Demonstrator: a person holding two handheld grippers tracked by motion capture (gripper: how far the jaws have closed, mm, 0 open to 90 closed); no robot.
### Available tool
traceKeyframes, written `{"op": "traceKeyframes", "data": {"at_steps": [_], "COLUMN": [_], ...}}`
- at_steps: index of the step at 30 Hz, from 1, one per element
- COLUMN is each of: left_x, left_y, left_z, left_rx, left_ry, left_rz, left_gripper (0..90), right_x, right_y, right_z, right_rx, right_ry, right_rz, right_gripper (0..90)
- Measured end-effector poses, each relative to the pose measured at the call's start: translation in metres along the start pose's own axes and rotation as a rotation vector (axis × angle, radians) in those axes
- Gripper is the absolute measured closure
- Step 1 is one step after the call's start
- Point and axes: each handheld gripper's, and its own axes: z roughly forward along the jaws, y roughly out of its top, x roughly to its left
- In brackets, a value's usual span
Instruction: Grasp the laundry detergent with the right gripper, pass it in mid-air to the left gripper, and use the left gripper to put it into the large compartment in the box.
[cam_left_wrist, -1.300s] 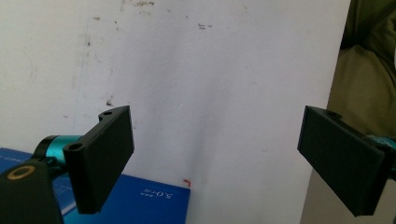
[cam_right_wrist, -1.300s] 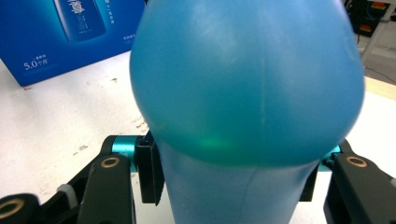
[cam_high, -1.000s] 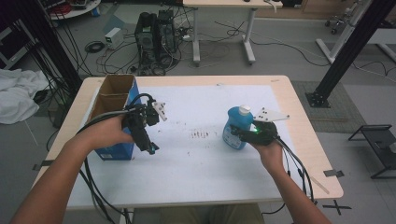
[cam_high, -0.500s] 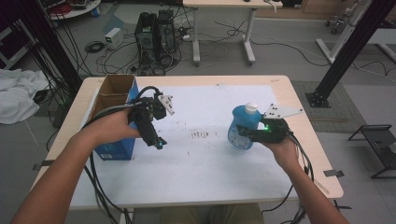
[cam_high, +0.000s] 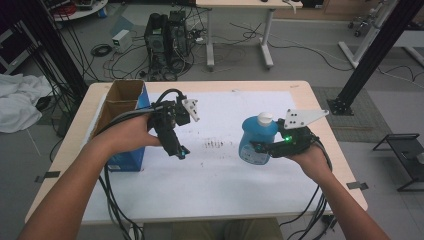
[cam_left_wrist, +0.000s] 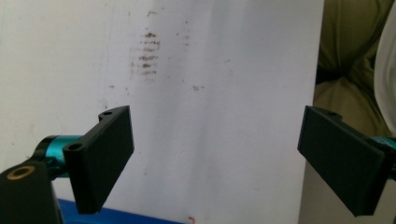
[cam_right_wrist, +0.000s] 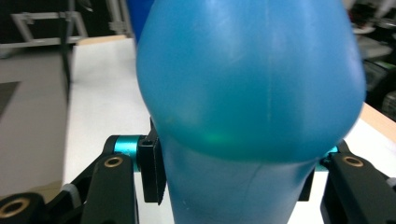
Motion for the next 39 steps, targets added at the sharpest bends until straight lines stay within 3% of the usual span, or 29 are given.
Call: {"op": "traceKeyframes", "data": {"at_steps": [2,10,15,21,27,39], "left_x": [-0.002,-0.007,-0.009,-0.008,-0.008,-0.003], "left_y": [0.006,0.030,0.045,0.052,0.059,0.067], "left_z": [-0.004,-0.014,-0.014,-0.013,-0.008,-0.004], "left_rx": [-0.005,-0.008,0.008,0.010,0.012,0.008], "left_ry": [-0.001,-0.015,-0.029,-0.046,-0.070,-0.077], "left_rz": [0.010,0.037,0.066,0.072,0.070,0.080], "left_gripper": [10.7,10.7,10.7,10.7,10.7,10.7], "right_x": [0.002,-0.001,-0.001,0.002,0.004,0.013], "right_y": [0.001,0.004,0.011,0.016,0.018,0.021], "right_z": [0.001,0.021,0.035,0.045,0.059,0.080], "right_rx": [0.008,-0.026,-0.008,0.021,0.042,0.071], "right_ry": [0.026,0.119,0.187,0.253,0.289,0.331], "right_rz": [0.029,0.000,-0.044,-0.042,-0.067,-0.096], "right_gripper": [43.2,43.2,43.2,43.2,43.2,43.3]}}
